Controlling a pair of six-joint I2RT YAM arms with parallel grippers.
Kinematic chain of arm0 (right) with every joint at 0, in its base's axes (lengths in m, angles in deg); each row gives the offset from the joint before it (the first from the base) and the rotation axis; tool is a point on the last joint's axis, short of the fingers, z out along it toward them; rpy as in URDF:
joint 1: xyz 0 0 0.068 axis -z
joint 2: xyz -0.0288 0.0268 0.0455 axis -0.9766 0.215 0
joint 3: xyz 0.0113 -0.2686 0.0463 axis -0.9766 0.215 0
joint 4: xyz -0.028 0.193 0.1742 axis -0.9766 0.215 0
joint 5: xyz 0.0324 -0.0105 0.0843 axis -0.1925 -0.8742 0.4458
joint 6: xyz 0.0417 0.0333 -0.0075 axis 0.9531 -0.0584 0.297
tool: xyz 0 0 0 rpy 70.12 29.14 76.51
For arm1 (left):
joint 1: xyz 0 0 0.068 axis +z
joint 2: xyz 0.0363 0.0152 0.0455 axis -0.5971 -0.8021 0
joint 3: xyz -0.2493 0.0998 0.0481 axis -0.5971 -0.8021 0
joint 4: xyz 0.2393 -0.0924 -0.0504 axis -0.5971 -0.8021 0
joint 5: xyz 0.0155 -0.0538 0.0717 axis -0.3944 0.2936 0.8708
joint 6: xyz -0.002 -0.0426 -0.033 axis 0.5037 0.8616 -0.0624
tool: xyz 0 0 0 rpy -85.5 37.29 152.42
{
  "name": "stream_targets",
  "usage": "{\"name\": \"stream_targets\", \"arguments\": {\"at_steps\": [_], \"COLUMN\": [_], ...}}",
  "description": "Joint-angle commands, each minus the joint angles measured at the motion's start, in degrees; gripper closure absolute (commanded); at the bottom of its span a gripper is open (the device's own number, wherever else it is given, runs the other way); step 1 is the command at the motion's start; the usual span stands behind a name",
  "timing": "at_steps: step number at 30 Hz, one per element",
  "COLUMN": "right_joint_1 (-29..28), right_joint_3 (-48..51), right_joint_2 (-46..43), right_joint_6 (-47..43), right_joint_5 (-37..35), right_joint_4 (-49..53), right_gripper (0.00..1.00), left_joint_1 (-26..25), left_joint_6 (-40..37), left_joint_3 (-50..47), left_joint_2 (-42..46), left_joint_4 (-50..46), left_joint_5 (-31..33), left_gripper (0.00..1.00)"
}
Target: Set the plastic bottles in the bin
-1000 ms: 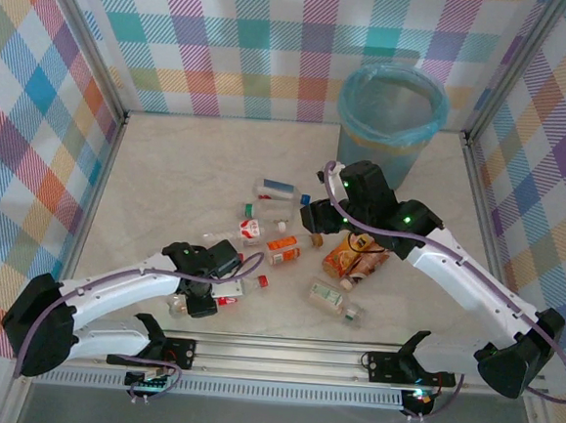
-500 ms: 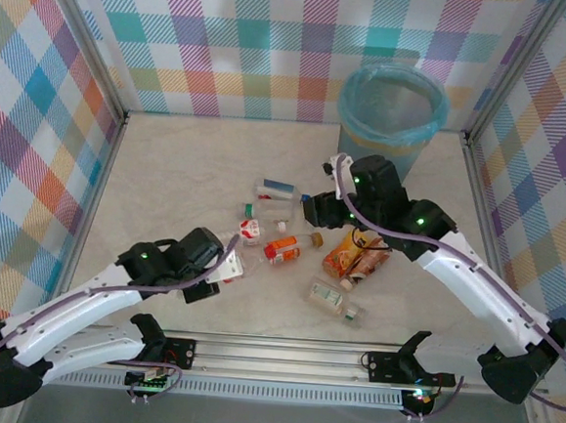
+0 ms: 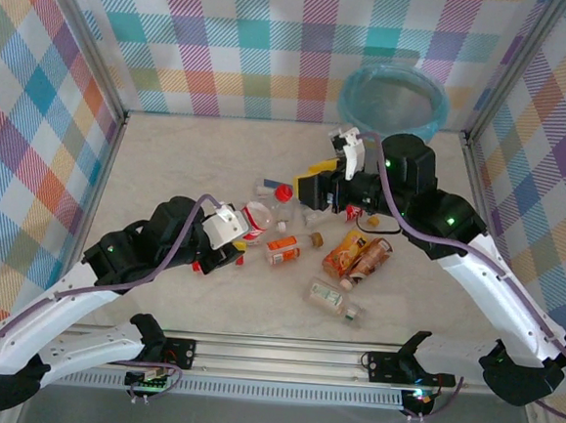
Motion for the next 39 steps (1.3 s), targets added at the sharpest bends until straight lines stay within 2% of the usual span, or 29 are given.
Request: {"name": "stream_targets", "arguments": {"at_steps": [1, 13, 20, 25, 30, 33, 36, 39], "right_joint_1": [-0.1, -0.4, -0.9, -1.0, -1.1, -1.1, -1.1, -1.1], "right_joint_3": [-1.5, -1.9, -1.8, -1.8, -1.9, -2.5, -3.6, -6.4], "right_joint_2": [1.3, 5.3, 5.9, 6.1, 5.9, 5.6, 5.4, 5.4], "right_joint_6": [0.9, 5.1, 4.9, 4.7, 4.5, 4.1, 2.9, 1.2], "right_joint_5": [3.4, 15.8, 16.7, 15.4, 12.8, 9.6, 5.6, 0.1], "right_joint_4": [-0.7, -3.7, -3.4, -2.7, -1.9, -0.8, 0.8, 3.8], "right_gripper": [0.45, 0.42, 0.43, 0.48, 0.58, 0.73, 0.83, 0.88], "left_joint_1": [-0.6, -0.6, -0.6, -0.6, -0.6, -0.6, -0.6, -0.6], "left_joint_6": [1.6, 2.8, 3.4, 3.8, 3.9, 4.6, 5.4, 5.9], "left_joint_3": [1.3, 1.6, 1.0, 1.3, 1.5, 2.0, 2.5, 3.2], "left_joint_2": [0.2, 0.3, 1.1, 1.0, 0.6, -0.3, -1.0, -1.3], "left_joint_4": [2.9, 3.4, 4.3, 4.9, 4.9, 5.4, 7.2, 10.0], "left_joint_5": [-3.1, -4.9, -4.8, -5.6, -6.0, -6.2, -7.8, -7.1], "left_gripper": [0.57, 0.57, 0.57, 0.57, 0.55, 0.52, 0.49, 0.35]}}
